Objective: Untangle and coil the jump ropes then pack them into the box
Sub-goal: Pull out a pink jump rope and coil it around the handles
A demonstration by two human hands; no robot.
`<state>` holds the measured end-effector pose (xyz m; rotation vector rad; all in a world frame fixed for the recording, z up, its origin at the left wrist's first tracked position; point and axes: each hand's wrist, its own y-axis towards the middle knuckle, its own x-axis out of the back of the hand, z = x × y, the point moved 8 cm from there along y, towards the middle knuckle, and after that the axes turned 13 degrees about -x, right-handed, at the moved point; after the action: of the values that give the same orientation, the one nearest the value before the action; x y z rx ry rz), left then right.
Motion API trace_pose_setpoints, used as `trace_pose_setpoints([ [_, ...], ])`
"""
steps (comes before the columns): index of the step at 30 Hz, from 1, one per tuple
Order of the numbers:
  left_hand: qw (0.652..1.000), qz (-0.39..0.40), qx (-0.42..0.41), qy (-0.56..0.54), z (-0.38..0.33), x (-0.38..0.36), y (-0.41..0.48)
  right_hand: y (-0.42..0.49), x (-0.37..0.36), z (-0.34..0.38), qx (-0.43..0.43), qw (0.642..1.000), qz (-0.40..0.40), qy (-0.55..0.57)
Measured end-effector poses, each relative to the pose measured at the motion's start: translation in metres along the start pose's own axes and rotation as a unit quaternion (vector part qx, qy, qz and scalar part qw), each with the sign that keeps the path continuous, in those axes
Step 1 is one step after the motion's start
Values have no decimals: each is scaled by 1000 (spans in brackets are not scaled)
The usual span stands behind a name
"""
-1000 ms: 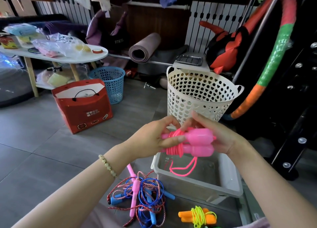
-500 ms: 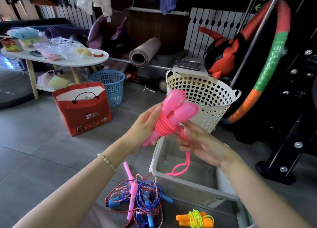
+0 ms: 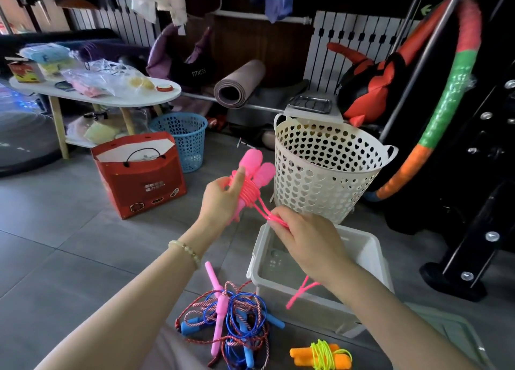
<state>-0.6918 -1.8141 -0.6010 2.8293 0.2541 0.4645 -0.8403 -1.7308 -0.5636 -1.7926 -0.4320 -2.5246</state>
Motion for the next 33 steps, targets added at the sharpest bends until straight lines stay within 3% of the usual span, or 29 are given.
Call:
trace_pose_setpoints([
  [4, 989, 127, -60, 43, -11, -31, -11, 9, 23, -11, 33, 988, -28, 146],
  [8, 958, 255, -126, 40, -34, -53, -31, 21, 29, -34, 17, 984, -58, 169],
  [12, 937, 327, -121, 23, -41, -54, -43, 24, 25, -40, -13, 979, -39, 201],
  [17, 914, 378, -138, 51, -42, -57, -53, 22, 34, -42, -25, 976, -85, 196],
  [20, 883, 430, -160, 94, -39, -61, -61, 23, 30, -36, -18, 979, -42, 200],
  [24, 896, 406, -154, 94, -33, -50, -49, 28, 23, -38, 4, 963, 77, 257],
  [27, 896, 403, -158, 97, -33, -45, -47, 28, 25, -40, 9, 956, 81, 281],
  [30, 870, 423, -165, 193, -32, -49, -53, 25, 19, -36, 3, 963, 92, 254],
  [33, 822, 410, -225, 326, -37, -55, -61, 24, 4, -35, -11, 951, 162, 262],
])
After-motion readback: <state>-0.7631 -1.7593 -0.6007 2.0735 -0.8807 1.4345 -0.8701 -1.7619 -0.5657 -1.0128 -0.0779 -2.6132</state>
